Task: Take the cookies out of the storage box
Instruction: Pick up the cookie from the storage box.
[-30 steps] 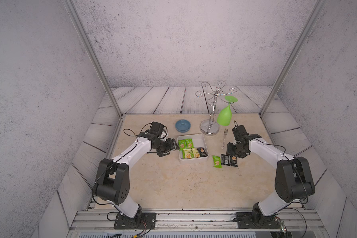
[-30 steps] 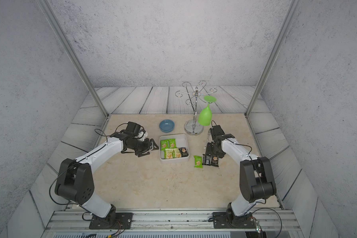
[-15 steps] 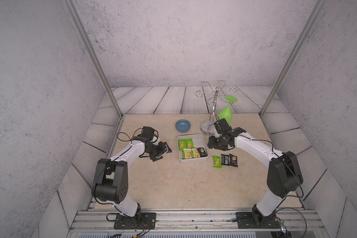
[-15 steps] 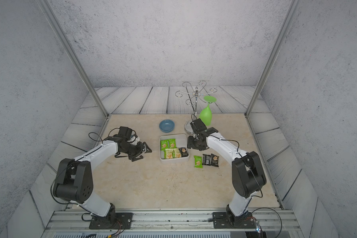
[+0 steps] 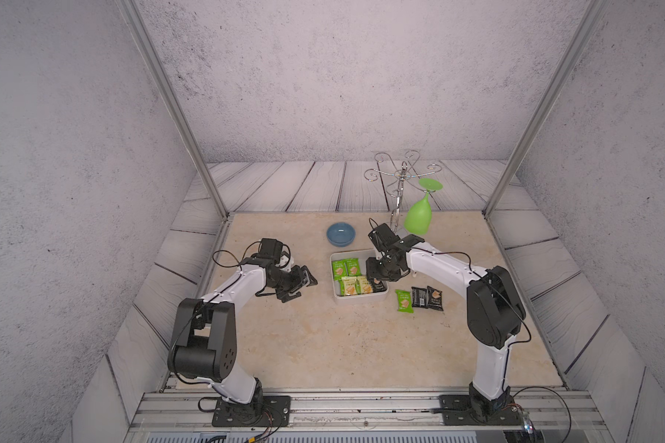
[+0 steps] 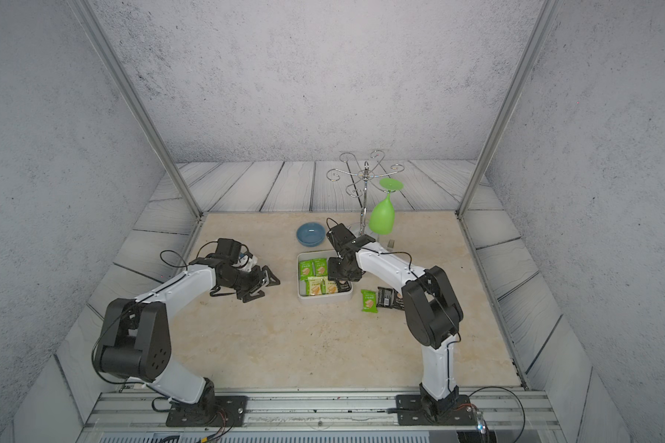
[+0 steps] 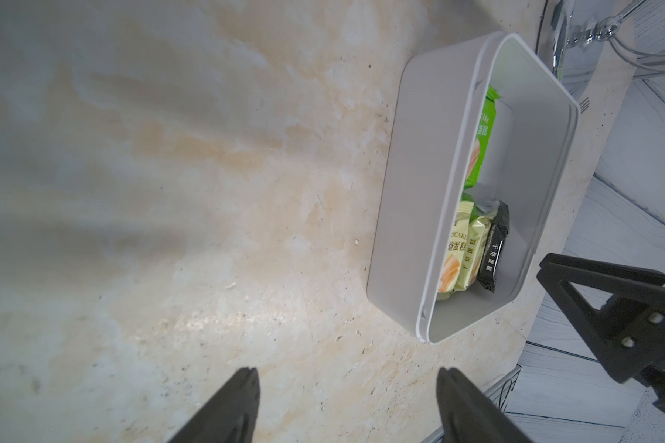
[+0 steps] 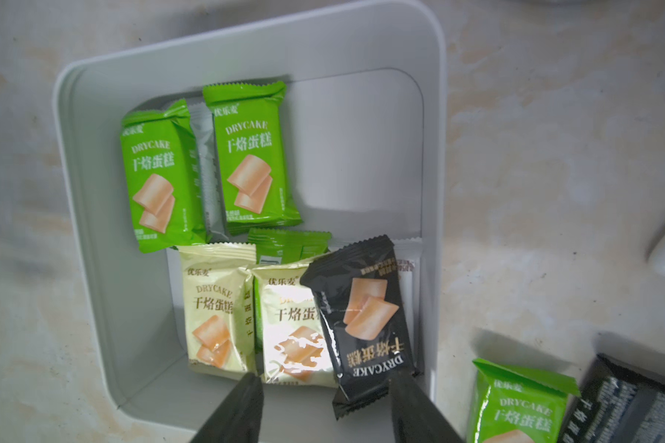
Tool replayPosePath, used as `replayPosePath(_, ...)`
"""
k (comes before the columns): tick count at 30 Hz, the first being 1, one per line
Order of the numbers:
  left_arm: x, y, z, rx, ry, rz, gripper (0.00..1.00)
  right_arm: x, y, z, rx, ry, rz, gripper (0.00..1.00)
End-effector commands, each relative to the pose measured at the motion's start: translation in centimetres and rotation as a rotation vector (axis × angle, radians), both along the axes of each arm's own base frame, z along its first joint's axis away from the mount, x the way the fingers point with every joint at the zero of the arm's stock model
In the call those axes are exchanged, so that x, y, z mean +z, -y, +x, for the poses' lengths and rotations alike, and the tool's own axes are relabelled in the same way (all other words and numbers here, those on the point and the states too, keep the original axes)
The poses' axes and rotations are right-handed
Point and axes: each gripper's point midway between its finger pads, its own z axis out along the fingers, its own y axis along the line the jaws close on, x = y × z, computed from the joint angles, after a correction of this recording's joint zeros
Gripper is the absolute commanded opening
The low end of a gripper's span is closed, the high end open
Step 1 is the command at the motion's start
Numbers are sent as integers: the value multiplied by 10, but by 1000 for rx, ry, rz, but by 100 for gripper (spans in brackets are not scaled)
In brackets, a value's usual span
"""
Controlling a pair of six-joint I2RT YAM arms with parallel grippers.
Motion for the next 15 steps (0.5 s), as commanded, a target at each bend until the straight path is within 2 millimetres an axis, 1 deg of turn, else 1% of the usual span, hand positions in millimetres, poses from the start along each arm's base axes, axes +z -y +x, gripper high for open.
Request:
replayPosePath(1,4,-1,-1,-5,18,-21,79,-5,4,0,-11,-13,-73,58)
replayPosePath(10,2,0,-1,3,16,-36,79,-5,-22,-3,33,-34,-26,58)
replayPosePath(15,1,0,-1,6,15,-42,79,-13,-24,-5,27,-53,-36,58)
